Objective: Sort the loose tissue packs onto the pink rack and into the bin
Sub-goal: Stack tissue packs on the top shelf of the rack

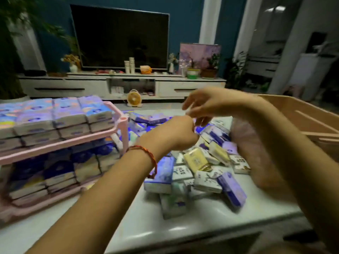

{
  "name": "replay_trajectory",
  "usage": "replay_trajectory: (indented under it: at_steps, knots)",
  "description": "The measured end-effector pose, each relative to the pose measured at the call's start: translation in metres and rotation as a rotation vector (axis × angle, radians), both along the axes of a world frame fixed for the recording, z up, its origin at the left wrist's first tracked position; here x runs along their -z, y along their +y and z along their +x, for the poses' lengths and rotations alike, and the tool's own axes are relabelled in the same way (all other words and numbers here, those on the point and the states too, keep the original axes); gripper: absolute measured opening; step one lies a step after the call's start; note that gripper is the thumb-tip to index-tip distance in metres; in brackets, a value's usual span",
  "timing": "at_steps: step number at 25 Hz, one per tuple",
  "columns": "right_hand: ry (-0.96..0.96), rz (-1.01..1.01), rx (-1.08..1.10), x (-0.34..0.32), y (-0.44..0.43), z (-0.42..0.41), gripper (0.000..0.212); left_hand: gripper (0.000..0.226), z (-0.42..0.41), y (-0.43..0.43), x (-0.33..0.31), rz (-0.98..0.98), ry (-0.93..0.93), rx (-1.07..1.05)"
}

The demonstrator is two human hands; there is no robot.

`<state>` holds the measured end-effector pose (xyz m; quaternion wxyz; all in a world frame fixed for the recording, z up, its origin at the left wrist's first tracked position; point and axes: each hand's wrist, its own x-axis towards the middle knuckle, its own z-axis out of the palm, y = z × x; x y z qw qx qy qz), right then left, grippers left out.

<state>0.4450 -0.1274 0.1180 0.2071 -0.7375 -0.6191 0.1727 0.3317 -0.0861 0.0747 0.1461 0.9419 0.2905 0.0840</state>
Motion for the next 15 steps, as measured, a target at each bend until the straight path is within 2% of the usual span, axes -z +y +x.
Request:
replay_trajectory:
  at_steps: [3,6,7,9,12,15]
  knots:
    - [-0.234,-0.284,0.038,0.061,-0.053,0.030,0.041,0.022,0.038,-0.025,0.043,-0.045,0.233,0.183]
    - [-0.295,-0.451,0.070,0.107,-0.085,0.043,0.080,0.022,0.056,-0.023,0.064,-0.050,0.267,0.205]
    - [-0.295,-0.494,0.098,0.117,-0.087,0.048,0.089,0.020,0.059,-0.020,0.068,-0.043,0.263,0.189]
    - [-0.310,-0.550,0.139,0.131,-0.085,0.058,0.091,0.014,0.059,-0.012,0.072,-0.047,0.248,0.158]
    - [-0.253,-0.515,0.178,0.133,-0.083,0.067,0.090,0.011,0.048,-0.003,0.074,-0.130,0.179,0.114]
    - [-0.108,-0.224,0.274,0.122,-0.081,0.063,0.090,0.017,0.040,-0.003,0.076,-0.254,-0.051,0.003]
